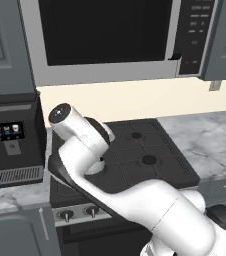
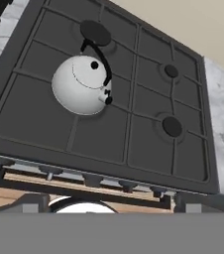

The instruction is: Turn on the front left burner of the stove.

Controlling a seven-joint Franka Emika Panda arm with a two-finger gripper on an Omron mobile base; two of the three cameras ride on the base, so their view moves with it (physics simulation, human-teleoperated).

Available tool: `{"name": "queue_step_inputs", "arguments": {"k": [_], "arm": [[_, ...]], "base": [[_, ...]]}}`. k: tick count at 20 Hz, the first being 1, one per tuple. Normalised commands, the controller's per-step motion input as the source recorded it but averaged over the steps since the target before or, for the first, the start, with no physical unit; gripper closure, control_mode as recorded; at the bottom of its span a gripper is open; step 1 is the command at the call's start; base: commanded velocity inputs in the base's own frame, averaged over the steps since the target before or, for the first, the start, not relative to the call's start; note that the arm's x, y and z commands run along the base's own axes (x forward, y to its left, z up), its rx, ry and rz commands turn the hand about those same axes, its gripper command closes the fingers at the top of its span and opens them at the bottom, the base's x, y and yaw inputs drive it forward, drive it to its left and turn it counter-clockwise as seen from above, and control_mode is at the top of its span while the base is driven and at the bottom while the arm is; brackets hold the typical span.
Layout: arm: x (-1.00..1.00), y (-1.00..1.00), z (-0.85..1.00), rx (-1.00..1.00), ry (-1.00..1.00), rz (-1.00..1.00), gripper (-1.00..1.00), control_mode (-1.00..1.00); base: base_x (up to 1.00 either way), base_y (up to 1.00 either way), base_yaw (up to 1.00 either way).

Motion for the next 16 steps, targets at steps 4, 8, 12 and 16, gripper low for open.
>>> {"name": "queue_step_inputs", "arguments": {"k": [4,8,12,16], "arm": [[-0.05,0.19,-0.64,-0.07,-0.09,0.0,-1.0,-1.0],[-0.25,0.37,-0.88,0.0,-0.52,0.0,-1.0,-1.0],[-0.49,0.39,-0.8,0.0,-0.8,0.0,-1.0,-1.0],[-0.58,0.19,-0.71,0.02,-0.77,0.0,-1.0,-1.0]], "base": [[0.0,0.0,0.0],[0.0,0.0,0.0],[0.0,0.0,0.0],[0.0,0.0,0.0]]}}
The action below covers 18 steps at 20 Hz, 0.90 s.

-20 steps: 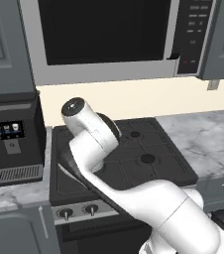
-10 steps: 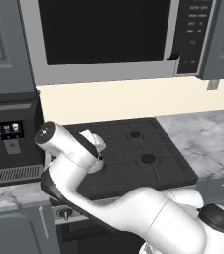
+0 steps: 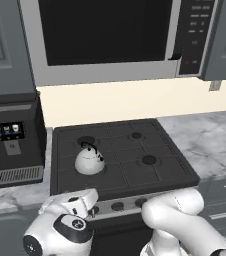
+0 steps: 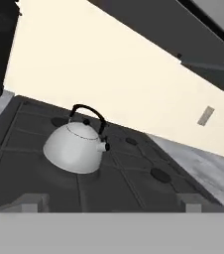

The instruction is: Turn on the front left burner of the stove.

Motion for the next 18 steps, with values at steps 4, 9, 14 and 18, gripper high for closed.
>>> {"name": "queue_step_inputs", "arguments": {"k": [4,9,14,18], "arm": [[-0.68,0.15,-0.73,0.03,-0.57,0.0,-1.0,-1.0],[-0.07,0.23,-0.34,-0.01,-0.12,0.0,-1.0,-1.0],[0.0,0.11,-0.21,-0.06,0.01,0.0,-1.0,-1.0],[0.0,0.23,-0.65,0.0,0.0,0.0,-1.0,-1.0]], "base": [[0.0,0.0,0.0],[0.0,0.0,0.0],[0.0,0.0,0.0],[0.0,0.0,0.0]]}}
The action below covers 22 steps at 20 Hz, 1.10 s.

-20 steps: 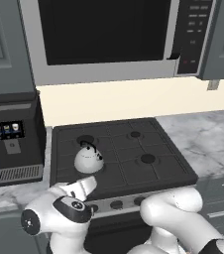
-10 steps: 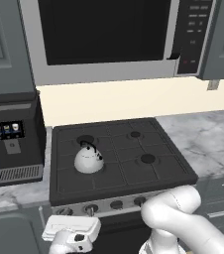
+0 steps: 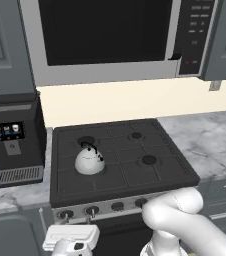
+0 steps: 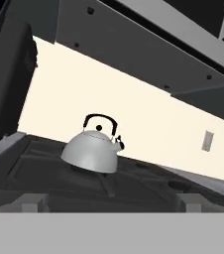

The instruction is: Turn on the front left burner of the stove.

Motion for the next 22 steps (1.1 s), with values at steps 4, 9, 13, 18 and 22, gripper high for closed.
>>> {"name": "queue_step_inputs", "arguments": {"k": [4,9,13,18,22], "arm": [[0.0,0.14,-0.45,0.0,0.0,0.0,-1.0,-1.0],[0.09,0.07,-0.21,-0.01,0.25,0.0,-1.0,-1.0],[0.49,0.21,-0.39,-0.01,0.24,0.11,-1.0,-1.0],[0.42,0.07,-0.51,0.0,0.08,0.22,-1.0,-1.0],[0.15,0.0,-0.45,0.0,-0.01,0.17,-1.0,-1.0]], "base": [[0.0,0.0,0.0],[0.0,0.0,0.0],[0.0,0.0,0.0],[0.0,0.0,0.0],[0.0,0.0,0.0]]}}
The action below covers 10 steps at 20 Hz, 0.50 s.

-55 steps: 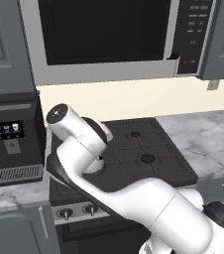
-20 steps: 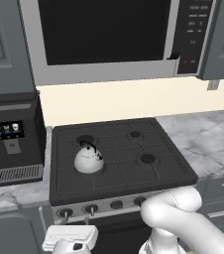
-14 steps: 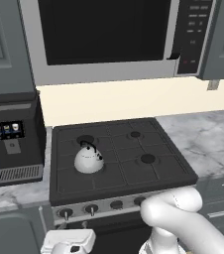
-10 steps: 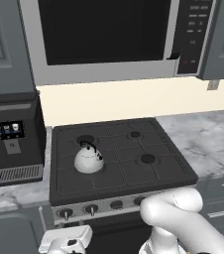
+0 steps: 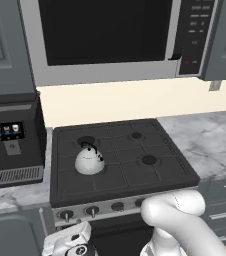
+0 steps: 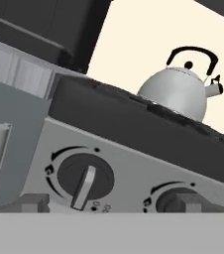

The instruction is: Turn on the front left burner of the stove.

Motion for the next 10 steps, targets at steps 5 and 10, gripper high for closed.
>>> {"name": "queue_step_inputs", "arguments": {"k": [5,10], "arm": [[0.31,0.0,-0.21,0.0,0.0,0.03,-1.0,-1.0],[0.43,0.02,-0.09,0.01,-0.01,0.0,-1.0,-1.0]], "base": [[0.0,0.0,0.0],[0.0,0.0,0.0]]}}
